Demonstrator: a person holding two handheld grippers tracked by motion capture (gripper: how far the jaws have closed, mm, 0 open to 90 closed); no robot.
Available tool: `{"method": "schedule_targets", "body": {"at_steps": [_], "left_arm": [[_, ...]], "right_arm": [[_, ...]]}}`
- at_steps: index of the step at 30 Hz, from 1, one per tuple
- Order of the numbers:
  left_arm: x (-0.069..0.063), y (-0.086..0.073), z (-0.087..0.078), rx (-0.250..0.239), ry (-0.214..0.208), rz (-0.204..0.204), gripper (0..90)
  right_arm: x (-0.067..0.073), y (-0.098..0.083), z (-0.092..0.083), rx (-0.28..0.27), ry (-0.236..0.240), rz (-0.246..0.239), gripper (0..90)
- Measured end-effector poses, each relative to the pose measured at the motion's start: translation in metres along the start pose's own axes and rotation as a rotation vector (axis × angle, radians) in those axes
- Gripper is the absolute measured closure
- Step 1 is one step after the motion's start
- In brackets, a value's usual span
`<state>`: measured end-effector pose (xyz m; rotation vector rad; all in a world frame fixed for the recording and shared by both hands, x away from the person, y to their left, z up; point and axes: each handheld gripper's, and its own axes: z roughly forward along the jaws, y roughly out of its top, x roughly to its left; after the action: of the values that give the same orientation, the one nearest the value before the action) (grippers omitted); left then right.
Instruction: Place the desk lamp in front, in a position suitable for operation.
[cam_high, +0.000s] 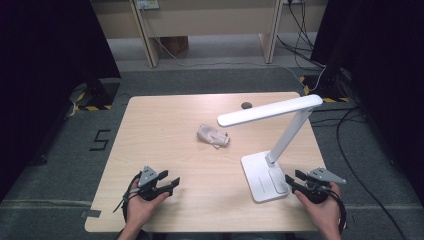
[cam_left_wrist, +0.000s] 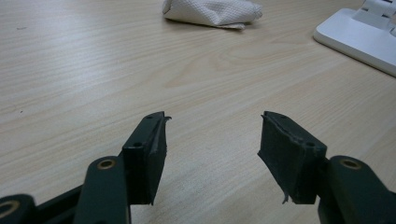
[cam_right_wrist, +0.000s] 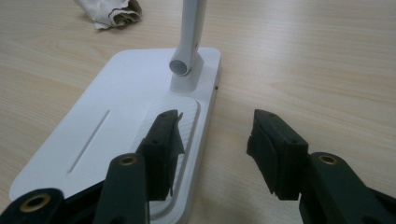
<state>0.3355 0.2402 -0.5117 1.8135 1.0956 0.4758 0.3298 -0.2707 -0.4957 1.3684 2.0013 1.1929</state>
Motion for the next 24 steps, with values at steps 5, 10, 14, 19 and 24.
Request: {"method": "schedule_targets", "body": {"at_steps": [5,10,14,19,24], "left_arm": [[-0.003,-0.001,0.0,0.0,-0.008,0.003,40.1],[-0.003,0.0,0.0,-0.005,-0.011,-0.004,40.5],[-0.003,-0.001,0.004,-0.002,-0.021,-0.02,40.9],[-0.005,-0.001,0.008,0.01,-0.035,-0.02,40.9],[-0.007,-0.001,0.008,0.015,-0.039,-0.012,40.9]], "right_arm": [[0.003,0.0,0.001,0.006,0.015,0.006,52.4],[0.004,0.003,0.005,0.022,0.035,0.025,58.4],[-0.002,0.007,0.011,0.048,0.044,0.074,59.9],[-0.006,0.009,0.021,0.083,0.085,0.104,58.4],[-0.002,0.012,0.028,0.109,0.115,0.104,58.2]]}}
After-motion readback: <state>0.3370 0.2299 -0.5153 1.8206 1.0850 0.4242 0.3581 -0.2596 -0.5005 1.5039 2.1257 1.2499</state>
